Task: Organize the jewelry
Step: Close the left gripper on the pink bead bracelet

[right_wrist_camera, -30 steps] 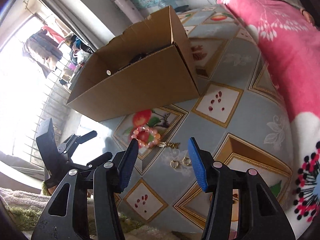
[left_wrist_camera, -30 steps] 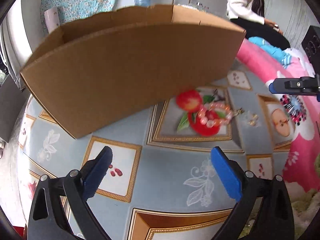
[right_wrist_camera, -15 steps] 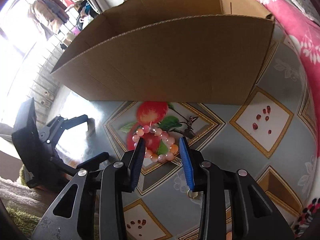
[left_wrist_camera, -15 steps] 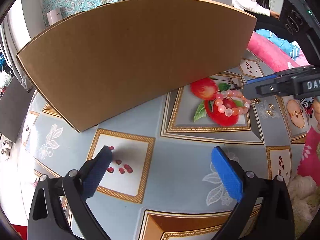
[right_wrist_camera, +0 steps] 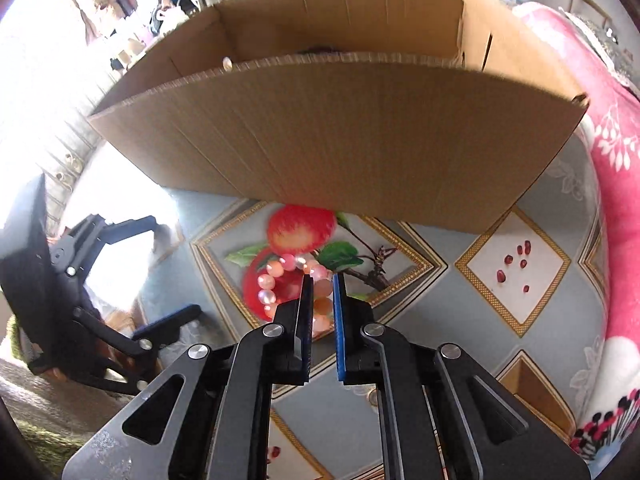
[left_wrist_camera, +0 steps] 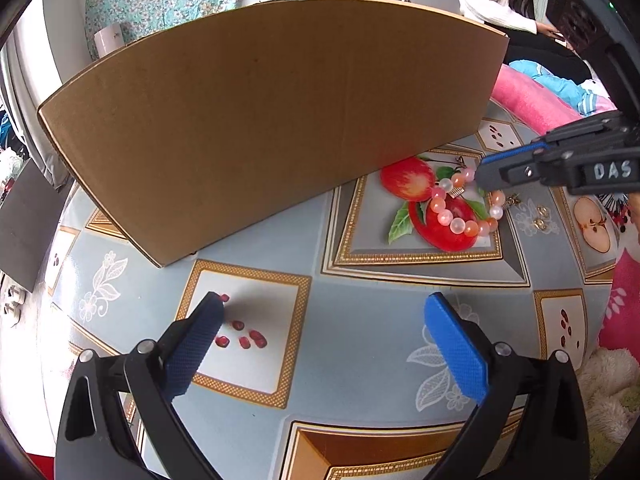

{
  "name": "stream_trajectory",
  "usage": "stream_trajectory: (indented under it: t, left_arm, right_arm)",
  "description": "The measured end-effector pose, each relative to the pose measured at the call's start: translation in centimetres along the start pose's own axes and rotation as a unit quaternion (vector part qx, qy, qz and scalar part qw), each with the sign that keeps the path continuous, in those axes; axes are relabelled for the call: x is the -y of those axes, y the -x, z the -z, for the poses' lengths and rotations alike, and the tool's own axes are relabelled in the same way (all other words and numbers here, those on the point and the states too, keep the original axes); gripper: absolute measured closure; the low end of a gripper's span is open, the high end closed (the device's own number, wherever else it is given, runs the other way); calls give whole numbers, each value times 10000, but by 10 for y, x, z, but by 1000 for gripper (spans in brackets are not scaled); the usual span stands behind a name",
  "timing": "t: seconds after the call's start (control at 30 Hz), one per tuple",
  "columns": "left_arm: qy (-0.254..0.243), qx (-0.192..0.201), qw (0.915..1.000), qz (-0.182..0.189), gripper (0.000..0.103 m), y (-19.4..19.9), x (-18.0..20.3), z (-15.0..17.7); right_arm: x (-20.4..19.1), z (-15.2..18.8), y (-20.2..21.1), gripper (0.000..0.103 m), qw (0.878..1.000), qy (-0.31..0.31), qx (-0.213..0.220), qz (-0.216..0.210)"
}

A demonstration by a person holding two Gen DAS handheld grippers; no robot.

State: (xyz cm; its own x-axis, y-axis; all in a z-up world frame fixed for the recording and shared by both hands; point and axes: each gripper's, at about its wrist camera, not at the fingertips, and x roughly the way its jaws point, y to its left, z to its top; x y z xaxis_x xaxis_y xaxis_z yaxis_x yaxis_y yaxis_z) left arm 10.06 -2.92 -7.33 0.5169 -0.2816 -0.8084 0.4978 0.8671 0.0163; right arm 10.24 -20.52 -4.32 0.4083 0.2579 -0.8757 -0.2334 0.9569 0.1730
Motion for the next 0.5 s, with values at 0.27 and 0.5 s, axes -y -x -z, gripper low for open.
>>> stream_trajectory:
  t: [0.27,0.5]
  left_arm:
    - [-145,54,9998,117,4,4,-2,8]
    - [50,277,9994,179,4,27,-25,26]
  right_arm:
    - [-25,-13,25,96,9980,-135,293,-538]
    - [-45,-27,29,96,9891,-114,436,-1403]
